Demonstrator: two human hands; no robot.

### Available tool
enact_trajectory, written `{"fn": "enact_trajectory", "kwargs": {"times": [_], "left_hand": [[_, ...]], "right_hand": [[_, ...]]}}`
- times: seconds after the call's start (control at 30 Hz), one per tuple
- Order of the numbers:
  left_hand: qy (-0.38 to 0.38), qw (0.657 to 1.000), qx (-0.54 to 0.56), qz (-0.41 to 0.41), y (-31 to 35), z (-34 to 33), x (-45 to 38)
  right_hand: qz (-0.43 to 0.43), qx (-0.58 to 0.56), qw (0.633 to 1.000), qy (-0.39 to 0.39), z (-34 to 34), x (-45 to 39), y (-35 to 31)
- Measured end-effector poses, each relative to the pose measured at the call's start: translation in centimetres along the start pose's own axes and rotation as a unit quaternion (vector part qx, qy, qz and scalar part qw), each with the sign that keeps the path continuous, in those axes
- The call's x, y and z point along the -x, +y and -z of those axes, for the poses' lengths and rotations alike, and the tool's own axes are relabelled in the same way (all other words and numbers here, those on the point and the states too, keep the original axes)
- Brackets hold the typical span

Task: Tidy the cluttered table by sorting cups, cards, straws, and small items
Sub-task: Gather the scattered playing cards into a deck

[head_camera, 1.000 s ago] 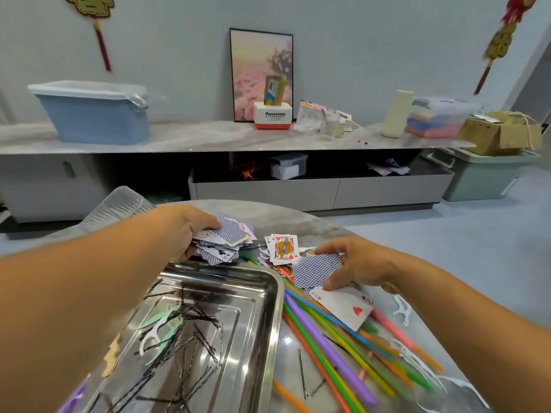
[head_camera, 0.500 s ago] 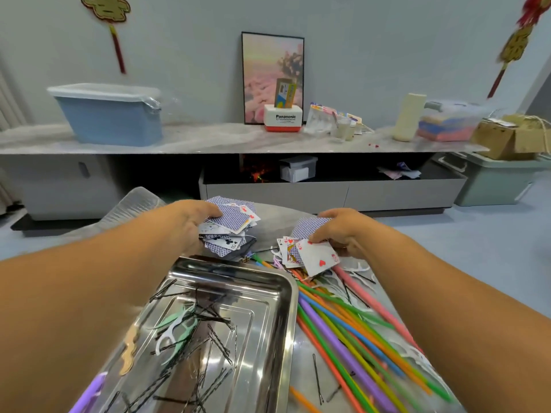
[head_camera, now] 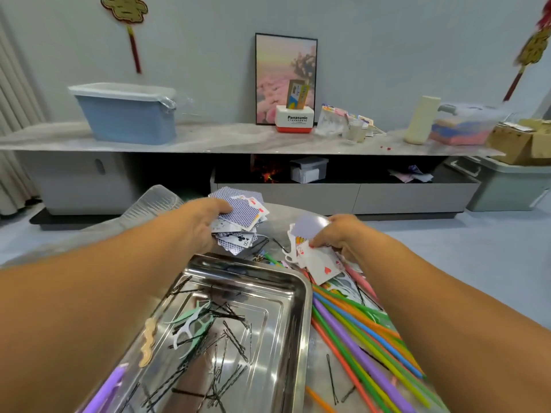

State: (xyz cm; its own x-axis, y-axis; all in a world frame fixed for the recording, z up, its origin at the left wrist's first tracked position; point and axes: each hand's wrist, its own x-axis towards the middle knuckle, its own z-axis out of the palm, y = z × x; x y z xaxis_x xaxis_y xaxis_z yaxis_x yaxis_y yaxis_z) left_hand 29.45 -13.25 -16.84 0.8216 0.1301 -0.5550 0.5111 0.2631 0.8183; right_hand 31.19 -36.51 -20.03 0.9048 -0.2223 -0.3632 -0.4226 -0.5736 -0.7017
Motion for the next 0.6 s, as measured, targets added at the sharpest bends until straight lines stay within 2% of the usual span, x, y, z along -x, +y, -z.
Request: {"fn": "enact_trajectory", "kwargs": {"times": [0.1,0.23,0.37,0.6], "left_hand": [[-0.018,0.999,-0.009,-0.043,1.5,0.5,-0.1],[-0.013,0.996,-0.033,-0.076,2.7,0.4,0.8],[-0.060,0.996,-0.031,-0.064,2.1,-0.8,3.2],[-0.124,0.991,0.004,-0.051,0.5,-2.9,7.5]], "right_hand": [[-0.002,-0.106,0.994,0.005,2.3,0.6,-1.0],[0.008,-0.220,0.975,-0.030,4.2,2.1,-3.1],[0.049,-0.249,0.966,-0.046,3.6,4.8,-5.2],[0.103,-0.298,0.949,0.004,2.1,9.7,-6.5]]}}
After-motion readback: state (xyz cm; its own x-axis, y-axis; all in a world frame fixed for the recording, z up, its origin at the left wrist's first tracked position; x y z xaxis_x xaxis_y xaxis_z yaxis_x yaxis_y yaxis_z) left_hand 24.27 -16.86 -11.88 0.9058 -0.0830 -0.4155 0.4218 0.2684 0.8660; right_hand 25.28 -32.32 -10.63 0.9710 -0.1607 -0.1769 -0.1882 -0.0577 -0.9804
